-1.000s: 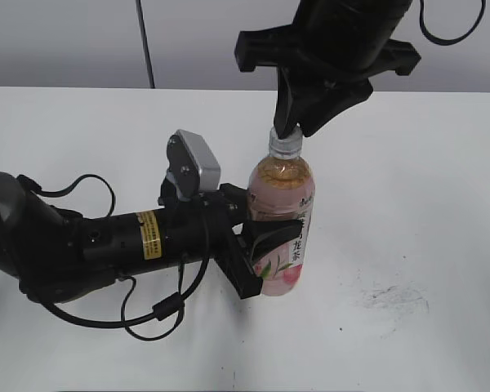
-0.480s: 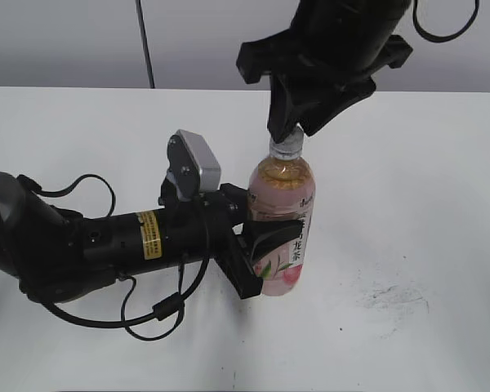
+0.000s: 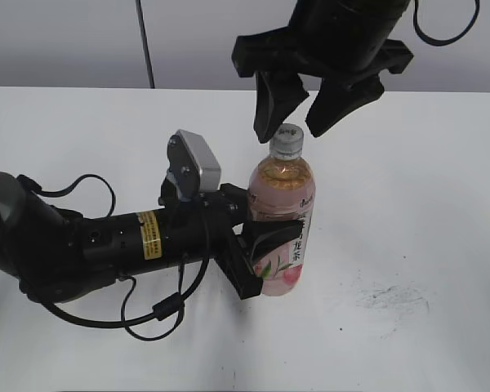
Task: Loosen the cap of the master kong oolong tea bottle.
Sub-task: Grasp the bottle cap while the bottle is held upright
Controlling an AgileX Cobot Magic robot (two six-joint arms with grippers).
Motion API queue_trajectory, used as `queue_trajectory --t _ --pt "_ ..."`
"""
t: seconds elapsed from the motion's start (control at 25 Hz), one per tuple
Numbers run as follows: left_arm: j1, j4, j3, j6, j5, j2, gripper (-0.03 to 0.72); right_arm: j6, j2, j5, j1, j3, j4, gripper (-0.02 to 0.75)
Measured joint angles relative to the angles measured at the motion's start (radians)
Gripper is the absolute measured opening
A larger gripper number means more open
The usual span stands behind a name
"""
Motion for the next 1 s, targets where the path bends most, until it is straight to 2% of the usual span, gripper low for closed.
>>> queue_trajectory --t 0.4,0.48,0.56,0.64,0.8,1.0 --pt "0.0 0.0 0.0 0.0 0.0 0.0 0.283 0.004 0.033 0.0 0.0 0.0 0.002 0.444" --pt "0.0 0.0 0.0 0.0 0.0 0.0 0.283 0.005 0.033 0.0 0.0 0.0 0.001 0.38" --pt "0.0 0.0 0.0 0.0 0.0 0.0 0.283 -0.004 0.033 0.0 0.0 0.0 -0.002 0.274" --pt "0.0 0.0 0.0 0.0 0.0 0.0 0.283 -0.049 0.033 0.0 0.0 0.0 -0.003 0.273" --pt "0.0 0.0 0.0 0.0 0.0 0.0 0.283 -0.337 0.033 0.0 0.0 0.0 -0.003 0.273" --pt "0.0 0.001 0.0 0.002 0.0 0.0 0.279 -0.899 0.033 0.0 0.0 0.0 -0.01 0.273"
